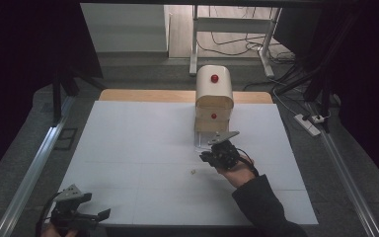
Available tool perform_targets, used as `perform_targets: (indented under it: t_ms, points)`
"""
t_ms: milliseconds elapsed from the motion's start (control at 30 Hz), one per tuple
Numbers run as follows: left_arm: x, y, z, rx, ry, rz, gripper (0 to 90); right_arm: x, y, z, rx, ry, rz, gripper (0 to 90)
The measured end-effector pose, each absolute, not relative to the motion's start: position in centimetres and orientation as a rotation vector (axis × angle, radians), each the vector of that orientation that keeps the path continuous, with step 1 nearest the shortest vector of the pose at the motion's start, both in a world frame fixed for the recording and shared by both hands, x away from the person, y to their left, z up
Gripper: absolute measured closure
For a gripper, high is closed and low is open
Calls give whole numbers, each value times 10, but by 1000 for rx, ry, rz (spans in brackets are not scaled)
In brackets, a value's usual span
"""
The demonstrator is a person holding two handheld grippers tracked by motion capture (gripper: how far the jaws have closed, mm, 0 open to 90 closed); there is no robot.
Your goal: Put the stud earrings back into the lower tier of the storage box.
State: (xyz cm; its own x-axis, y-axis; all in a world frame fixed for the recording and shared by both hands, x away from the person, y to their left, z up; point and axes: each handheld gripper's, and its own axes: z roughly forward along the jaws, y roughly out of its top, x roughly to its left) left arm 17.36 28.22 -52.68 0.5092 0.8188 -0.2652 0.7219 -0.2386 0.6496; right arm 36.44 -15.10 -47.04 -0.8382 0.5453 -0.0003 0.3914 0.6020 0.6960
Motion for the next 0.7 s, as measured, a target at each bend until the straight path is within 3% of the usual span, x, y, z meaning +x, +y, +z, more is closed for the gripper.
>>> perform_targets:
  t_ms: [700]
  points:
    - [174,282,-527,2007,1262,163,16,389,-162,-466,847,2529,1050,823]
